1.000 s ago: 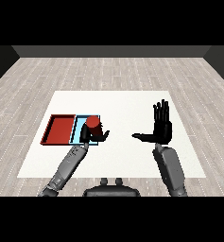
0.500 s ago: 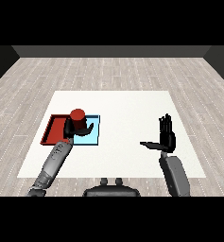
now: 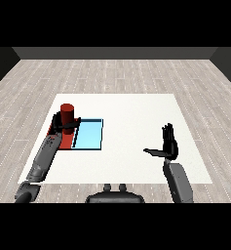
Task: Pick the red can and put it in the red box
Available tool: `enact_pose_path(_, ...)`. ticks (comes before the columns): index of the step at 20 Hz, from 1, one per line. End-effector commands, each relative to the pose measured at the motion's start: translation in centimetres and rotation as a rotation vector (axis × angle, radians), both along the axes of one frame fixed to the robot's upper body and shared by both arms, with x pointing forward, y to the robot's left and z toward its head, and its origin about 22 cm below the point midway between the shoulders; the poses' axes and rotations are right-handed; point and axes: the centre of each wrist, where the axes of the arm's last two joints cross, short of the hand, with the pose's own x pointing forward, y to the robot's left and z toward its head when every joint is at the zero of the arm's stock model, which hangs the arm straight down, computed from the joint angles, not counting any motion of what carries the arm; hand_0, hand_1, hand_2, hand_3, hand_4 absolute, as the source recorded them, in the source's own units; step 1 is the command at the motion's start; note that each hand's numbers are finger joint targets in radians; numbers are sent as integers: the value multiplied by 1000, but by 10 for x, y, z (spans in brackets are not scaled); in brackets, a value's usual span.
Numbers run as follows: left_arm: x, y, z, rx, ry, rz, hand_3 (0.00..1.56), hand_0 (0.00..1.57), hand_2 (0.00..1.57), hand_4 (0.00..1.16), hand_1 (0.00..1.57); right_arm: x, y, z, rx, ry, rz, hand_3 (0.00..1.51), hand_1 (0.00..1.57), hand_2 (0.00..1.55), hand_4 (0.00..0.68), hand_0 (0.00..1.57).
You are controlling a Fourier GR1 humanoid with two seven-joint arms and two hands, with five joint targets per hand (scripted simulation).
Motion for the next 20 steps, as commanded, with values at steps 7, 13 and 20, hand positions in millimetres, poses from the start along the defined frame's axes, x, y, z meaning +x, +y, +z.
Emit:
enact_pose_path(7, -10, 82, -79, 17, 234, 230, 1490, 1571, 1571, 1064, 1571, 4, -11, -16, -31, -43, 9, 0, 0, 0, 0, 0)
enact_pose_path(13, -16, 102, -91, 119, 433, 371, 825, 697, 753, 826, 697, 0, 0, -4, -51, -127, -1, 0, 0, 0, 0, 0)
enact_pose_path(20, -6, 73, -102, -31, 513, 388, 0, 1128, 1094, 525, 1128, 0, -22, 8, -70, -133, -8, 0, 0, 0, 0, 0)
